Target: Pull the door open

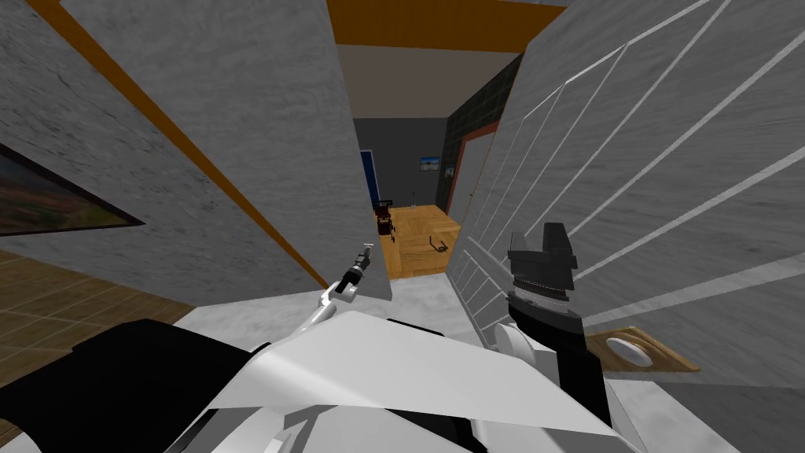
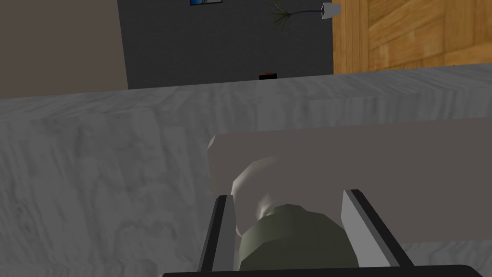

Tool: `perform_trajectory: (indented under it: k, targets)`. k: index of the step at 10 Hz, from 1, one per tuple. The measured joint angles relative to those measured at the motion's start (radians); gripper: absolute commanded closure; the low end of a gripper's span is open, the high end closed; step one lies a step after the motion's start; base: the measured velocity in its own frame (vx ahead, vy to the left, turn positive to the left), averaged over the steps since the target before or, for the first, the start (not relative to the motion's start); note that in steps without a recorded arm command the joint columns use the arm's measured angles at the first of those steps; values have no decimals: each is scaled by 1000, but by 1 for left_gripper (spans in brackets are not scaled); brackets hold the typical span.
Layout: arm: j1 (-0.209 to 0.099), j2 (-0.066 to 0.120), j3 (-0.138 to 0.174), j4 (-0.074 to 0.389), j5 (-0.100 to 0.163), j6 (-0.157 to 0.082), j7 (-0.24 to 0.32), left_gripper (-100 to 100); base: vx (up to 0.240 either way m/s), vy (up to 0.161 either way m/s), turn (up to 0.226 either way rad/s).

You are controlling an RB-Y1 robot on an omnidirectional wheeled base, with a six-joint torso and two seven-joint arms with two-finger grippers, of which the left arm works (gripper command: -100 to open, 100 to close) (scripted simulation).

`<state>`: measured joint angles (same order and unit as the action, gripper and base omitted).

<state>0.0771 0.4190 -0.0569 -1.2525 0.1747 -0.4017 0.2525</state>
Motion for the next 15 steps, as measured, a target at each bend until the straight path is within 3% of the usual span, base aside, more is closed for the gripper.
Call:
perform_trajectory:
  k: [5, 6, 9, 13, 14, 15]
  targets:
    - [54, 68, -61, -38, 4, -44, 53, 100, -213, 99, -117]
    - [58, 67, -66, -37, 4, -45, 56, 100, -170, 39, -117]
    - [86, 106, -82, -58, 8, -74, 79, 100, -203, 88, -121]
    - [124, 161, -119, -75, 11, -127, 115, 100, -202, 108, -112]
    - [134, 172, -128, -78, 11, -139, 123, 100, -83, 37, -30]
    - [138, 172, -133, -76, 11, -141, 124, 100, -152, 71, -127]
